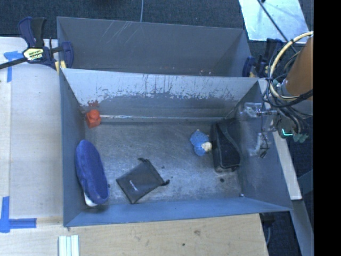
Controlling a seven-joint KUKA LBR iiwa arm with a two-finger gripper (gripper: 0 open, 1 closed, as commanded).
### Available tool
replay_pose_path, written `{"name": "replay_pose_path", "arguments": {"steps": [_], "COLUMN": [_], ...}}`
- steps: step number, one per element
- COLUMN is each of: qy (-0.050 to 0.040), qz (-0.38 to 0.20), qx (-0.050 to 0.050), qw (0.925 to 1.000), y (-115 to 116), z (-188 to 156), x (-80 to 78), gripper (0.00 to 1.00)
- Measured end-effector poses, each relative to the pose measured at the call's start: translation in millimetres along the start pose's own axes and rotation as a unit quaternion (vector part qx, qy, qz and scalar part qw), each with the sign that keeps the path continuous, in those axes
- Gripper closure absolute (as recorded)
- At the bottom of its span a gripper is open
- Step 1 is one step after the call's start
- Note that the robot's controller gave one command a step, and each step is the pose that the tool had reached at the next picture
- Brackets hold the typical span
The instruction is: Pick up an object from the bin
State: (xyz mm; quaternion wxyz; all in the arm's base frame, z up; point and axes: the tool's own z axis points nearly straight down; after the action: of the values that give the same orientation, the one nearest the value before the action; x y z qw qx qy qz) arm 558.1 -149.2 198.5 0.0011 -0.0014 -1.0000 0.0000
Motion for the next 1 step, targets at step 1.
{"name": "replay_pose_path", "arguments": {"steps": [1], "qy": [-0.0020], "qz": [-0.266], "qx": [0.000], "qw": [0.9641], "y": [47.9], "z": [88.8], "x": [-12.2], "gripper": [0.00]}}
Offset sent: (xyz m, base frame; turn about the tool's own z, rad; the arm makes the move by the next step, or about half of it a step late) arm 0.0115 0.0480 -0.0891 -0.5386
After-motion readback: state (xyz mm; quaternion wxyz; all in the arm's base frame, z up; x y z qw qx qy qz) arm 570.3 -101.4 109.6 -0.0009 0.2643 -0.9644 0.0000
